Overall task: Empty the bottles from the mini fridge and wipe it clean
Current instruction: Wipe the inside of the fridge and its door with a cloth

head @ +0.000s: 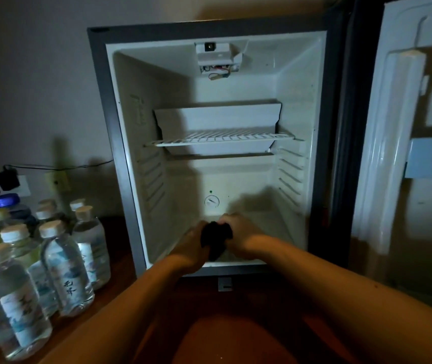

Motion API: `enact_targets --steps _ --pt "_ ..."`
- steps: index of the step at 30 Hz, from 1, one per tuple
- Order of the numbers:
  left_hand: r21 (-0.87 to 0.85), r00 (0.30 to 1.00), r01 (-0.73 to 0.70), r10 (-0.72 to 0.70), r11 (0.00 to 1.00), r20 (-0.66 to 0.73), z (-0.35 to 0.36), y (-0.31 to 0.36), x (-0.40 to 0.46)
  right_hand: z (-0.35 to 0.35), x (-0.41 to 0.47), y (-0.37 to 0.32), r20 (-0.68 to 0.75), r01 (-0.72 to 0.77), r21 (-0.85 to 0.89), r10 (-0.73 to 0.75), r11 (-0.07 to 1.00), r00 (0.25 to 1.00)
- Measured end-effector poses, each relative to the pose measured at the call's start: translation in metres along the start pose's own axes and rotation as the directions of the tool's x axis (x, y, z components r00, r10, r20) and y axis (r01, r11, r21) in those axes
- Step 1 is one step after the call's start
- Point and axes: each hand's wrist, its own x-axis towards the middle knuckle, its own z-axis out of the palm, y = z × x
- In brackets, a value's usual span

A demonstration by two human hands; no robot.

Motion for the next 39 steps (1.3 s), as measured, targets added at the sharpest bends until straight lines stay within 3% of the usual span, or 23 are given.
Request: enact_targets --steps 3,6,11,14,16,19,23,26,29,32,34,36,39 --pt "0.138 0.994 0.016 -0.031 0.99 0.108 0.0 0.002 0.0 0.006 -0.002 0.002 0.164 -0.084 -0.064 0.093 0.994 0.982" --pt "0.185 0.992 0.035 -0.056 0.982 0.111 0.001 0.001 -0.001 0.004 -0.005 0.003 0.192 -0.144 -0.097 0.16 0.985 0.968" --pt "-0.03 0.988 0.125 -0.127 0.992 -0.085 0.002 -0.004 -0.001 -0.004 -0.006 -0.003 0.067 -0.119 -0.084 0.124 0.989 0.99" --pt "-0.207 0.946 0.199 -0.243 0.958 -0.216 0.006 0.001 0.002 0.0 -0.002 -0.009 -0.019 -0.284 0.095 0.287 0.954 0.958" --pt "-0.309 0.888 0.253 -0.347 0.917 -0.302 0.009 0.009 0.005 0.008 0.003 -0.017 0.024 -0.401 0.416 0.431 0.816 0.902" --pt "-0.536 0.81 0.239 -0.471 0.81 -0.35 0.009 0.019 0.011 0.019 0.013 -0.03 0.04 -0.338 0.741 0.464 0.58 0.885" --pt "-0.475 0.858 0.091 -0.311 0.875 -0.409 0.014 0.013 0.015 0.03 0.039 -0.029 -0.129 -0.168 0.789 0.427 0.591 0.895" --pt "-0.396 0.862 0.034 -0.228 0.918 -0.453 0.015 -0.008 0.025 0.036 0.059 -0.024 -0.21 -0.13 0.689 0.369 0.713 0.905" --pt "-0.323 0.816 0.056 -0.23 0.945 -0.53 0.005 -0.026 0.041 0.043 0.081 -0.018 -0.251 -0.09 0.546 0.265 0.833 0.931" --pt "-0.156 0.799 0.142 -0.206 0.978 -0.564 -0.004 -0.039 0.054 0.042 0.099 -0.005 -0.331 -0.05 0.195 0.114 0.979 0.937" --pt "0.034 0.847 0.207 -0.162 0.978 -0.506 -0.003 -0.042 0.06 0.039 0.107 0.008 -0.369 -0.073 -0.033 0.055 0.997 0.928" --pt "0.235 0.914 0.257 -0.157 0.937 -0.374 0.006 -0.041 0.065 0.036 0.112 0.016 -0.355 -0.17 -0.087 0.128 0.982 0.926" --pt "0.391 0.95 0.293 -0.221 0.873 -0.219 0.018 -0.043 0.071 0.035 0.109 0.028 -0.319 -0.241 -0.407 0.11 0.881 0.941"
